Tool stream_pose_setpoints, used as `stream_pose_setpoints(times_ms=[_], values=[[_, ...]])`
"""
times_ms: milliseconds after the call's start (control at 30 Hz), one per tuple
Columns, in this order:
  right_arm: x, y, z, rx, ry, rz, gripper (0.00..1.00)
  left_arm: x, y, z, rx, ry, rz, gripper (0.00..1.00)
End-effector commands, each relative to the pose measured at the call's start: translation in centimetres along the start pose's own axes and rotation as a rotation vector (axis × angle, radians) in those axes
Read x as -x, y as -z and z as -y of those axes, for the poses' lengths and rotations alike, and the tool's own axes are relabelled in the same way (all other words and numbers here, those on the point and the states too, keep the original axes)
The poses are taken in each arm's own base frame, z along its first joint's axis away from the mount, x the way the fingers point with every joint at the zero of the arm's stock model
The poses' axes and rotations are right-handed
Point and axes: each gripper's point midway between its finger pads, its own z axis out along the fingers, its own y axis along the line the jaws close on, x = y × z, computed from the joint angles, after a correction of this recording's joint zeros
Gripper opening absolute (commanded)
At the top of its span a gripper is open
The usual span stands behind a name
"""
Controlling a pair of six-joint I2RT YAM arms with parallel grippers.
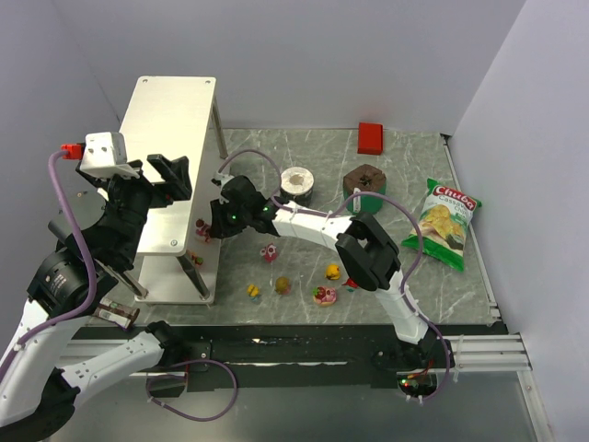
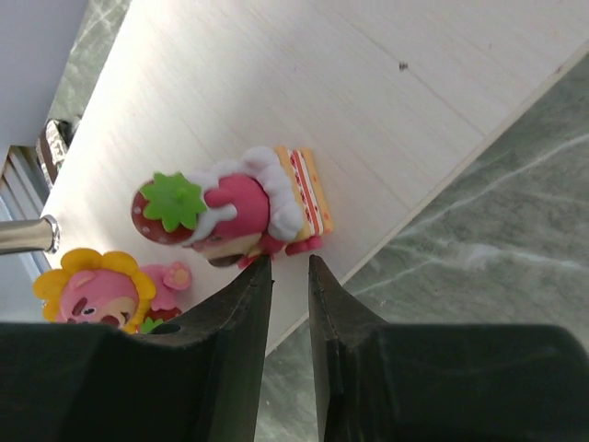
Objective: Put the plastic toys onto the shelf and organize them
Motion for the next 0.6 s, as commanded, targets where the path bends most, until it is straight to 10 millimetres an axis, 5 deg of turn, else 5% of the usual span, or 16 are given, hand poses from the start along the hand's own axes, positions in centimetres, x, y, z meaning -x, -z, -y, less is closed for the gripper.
stream_pose_setpoints(times_ms=[0, 567], values=[[2.1, -0.3, -0.2, -0.007, 0.032, 0.056, 0.29, 0.5, -0.1, -0.1, 0.013, 0.005, 0.017, 0.99], [1.9, -1.1, 1.4, -0.073, 0.005, 0.037, 0.24, 0.4, -0.2, -0.1, 0.012, 0.007, 0.016, 0.99]])
